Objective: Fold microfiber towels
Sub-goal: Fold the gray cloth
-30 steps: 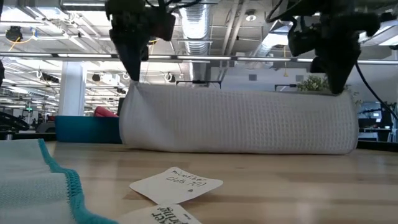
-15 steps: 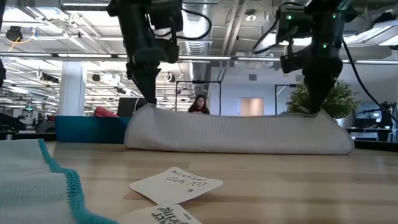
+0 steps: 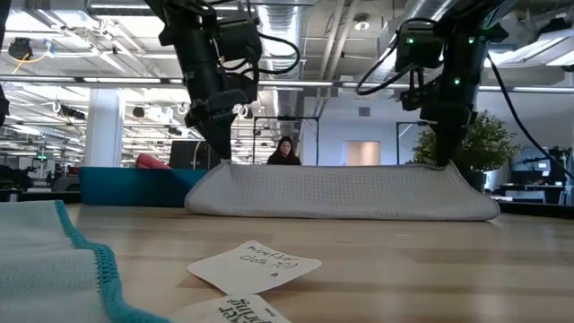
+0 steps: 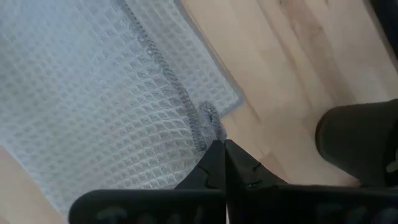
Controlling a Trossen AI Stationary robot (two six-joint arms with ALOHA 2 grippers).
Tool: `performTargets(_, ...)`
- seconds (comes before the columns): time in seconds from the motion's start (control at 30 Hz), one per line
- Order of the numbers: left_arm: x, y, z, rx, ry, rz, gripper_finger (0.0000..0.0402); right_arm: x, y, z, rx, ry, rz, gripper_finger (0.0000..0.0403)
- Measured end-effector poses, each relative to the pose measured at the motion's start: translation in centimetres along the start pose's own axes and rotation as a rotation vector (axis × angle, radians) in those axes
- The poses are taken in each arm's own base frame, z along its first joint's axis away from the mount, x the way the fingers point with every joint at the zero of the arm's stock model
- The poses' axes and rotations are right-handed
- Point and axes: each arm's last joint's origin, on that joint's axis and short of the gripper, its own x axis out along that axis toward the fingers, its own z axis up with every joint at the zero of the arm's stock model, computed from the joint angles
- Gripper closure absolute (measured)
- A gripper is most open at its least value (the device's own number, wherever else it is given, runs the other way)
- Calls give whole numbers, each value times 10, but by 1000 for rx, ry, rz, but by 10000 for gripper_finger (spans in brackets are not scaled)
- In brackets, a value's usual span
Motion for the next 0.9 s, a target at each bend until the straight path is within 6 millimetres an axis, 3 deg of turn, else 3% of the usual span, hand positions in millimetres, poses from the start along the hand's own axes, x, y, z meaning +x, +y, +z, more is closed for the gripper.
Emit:
performTargets(0.3,1,8,7,-18,-50,5,372,0,-1,6,23,-59,13,341)
performTargets(0.63,1,11,8,-20,-72,80,293,0,1,7,9,-60,51,249)
performTargets(0.77,1,10,7,-31,-57,19,274,-3,11,3,-84,-22,259,223)
performTargets(0.9,1,2,6,5,-36,-114,269,-7,30,-7,-406,7,450,210)
